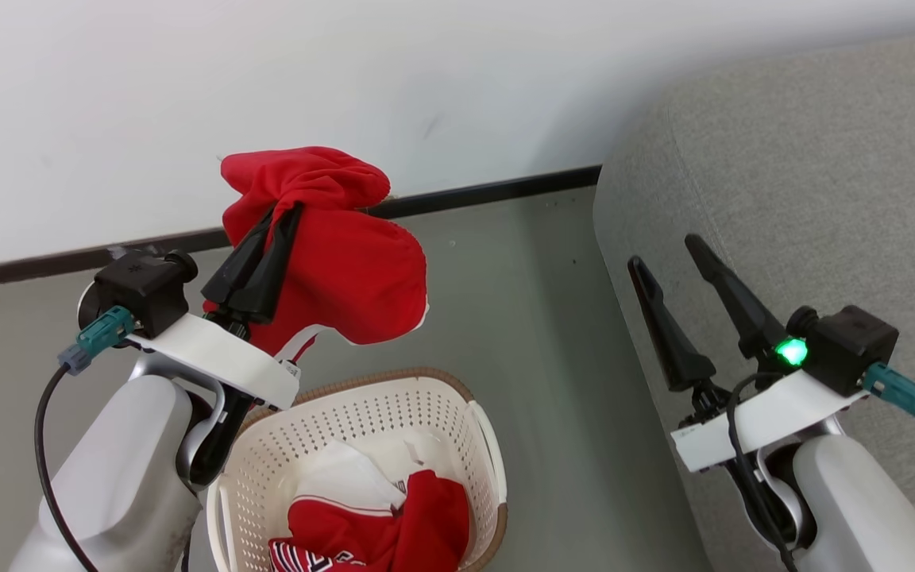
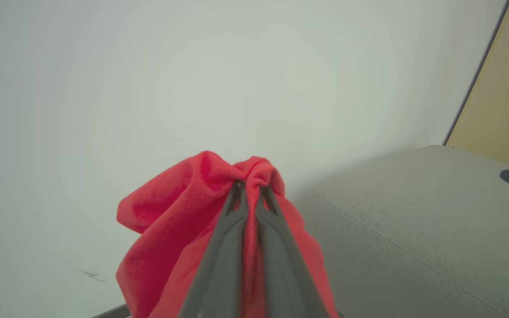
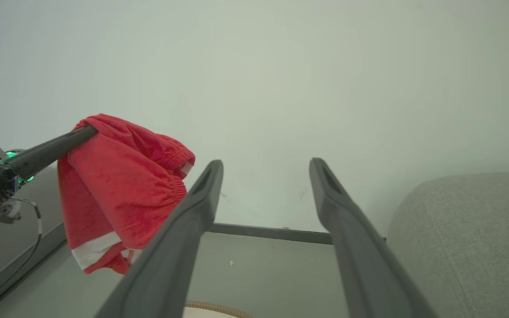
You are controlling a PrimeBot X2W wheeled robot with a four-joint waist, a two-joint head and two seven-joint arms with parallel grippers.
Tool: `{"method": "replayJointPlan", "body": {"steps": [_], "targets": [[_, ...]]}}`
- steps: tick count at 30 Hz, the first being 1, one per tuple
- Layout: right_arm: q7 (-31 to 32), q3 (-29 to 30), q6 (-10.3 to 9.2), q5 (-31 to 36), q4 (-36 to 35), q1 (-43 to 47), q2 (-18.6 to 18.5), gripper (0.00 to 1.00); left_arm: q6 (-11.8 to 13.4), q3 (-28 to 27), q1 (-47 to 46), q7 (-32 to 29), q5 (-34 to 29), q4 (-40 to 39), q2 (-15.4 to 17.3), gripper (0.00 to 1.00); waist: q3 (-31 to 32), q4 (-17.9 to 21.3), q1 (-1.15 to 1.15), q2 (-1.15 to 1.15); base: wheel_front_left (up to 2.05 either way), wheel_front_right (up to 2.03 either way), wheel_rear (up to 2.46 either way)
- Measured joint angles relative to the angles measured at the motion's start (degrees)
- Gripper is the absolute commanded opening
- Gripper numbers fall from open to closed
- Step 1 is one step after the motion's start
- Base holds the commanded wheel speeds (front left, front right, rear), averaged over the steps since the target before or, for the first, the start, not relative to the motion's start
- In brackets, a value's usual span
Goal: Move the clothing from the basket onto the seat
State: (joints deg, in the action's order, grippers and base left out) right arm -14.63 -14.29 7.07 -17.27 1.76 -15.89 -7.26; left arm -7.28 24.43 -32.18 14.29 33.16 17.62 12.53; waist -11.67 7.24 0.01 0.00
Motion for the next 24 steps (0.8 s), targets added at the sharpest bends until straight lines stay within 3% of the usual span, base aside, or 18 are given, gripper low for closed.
{"method": "replayJointPlan", "body": {"steps": [15,24], "targets": [[0.0,-3.3,0.0,-3.4,3.0,4.2,-1.7,1.0,0.0,2.7,2.5,-0.2,2.6,-2.0,-1.4,0.0,6.7,-1.7,0.0,0.0,0.0,0.0,0.0],[0.0,-9.6,0.0,-11.3,6.5,4.8,-2.3,1.0,0.0,4.9,3.5,-2.1,4.1,-4.1,-2.4,0.0,9.2,-3.4,0.0,0.0,0.0,0.0,0.0]]}}
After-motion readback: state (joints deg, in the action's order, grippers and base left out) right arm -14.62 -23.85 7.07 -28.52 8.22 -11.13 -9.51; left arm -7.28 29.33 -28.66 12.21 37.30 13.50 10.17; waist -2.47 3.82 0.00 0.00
